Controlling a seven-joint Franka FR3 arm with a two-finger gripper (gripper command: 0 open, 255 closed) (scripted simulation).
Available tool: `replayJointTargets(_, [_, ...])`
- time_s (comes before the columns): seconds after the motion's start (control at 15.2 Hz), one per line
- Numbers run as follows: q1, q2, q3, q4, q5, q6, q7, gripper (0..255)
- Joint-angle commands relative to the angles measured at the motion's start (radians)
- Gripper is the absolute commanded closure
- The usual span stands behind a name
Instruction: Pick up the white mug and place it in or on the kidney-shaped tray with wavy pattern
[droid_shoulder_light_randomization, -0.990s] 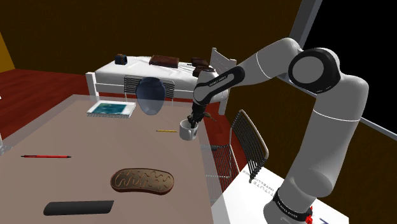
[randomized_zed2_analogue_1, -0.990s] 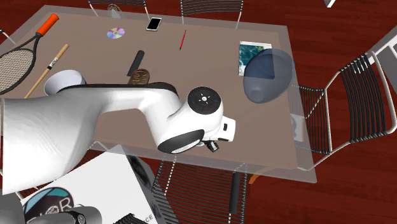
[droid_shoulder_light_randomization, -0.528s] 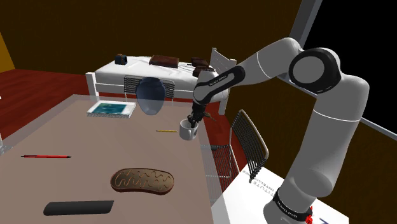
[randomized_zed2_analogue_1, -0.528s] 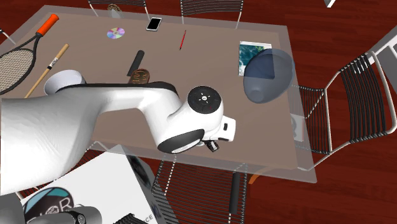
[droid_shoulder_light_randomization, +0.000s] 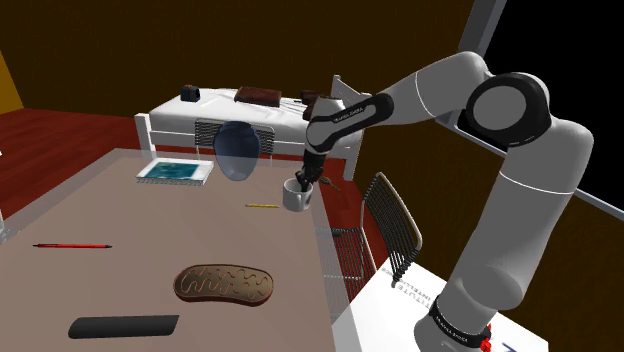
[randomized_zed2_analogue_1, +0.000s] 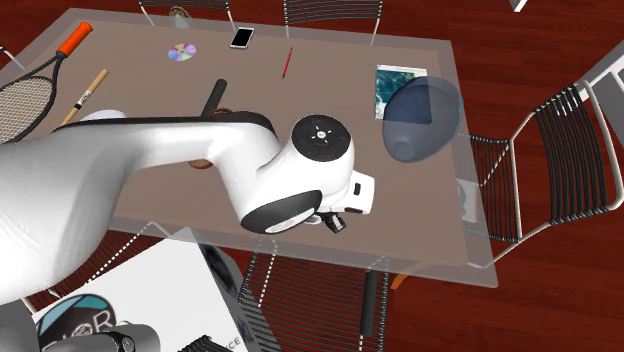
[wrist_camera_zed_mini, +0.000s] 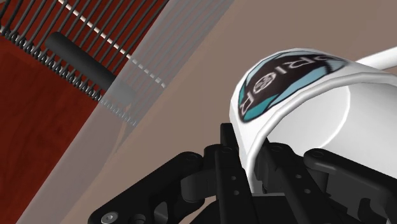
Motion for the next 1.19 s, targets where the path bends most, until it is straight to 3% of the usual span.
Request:
replayJointTargets(0.0, [-0.001, -0.013, -0.001, 0.015, -0.003, -0.028, 0.001, 255])
replayJointTargets(0.86, [-0.001, -0.08, -0.002, 0.115, -0.02, -0.194, 0.019, 255])
replayJointTargets(1.12, [0.044, -0.137, 0.044, 0.05, -0.033, -0.181, 0.116, 255])
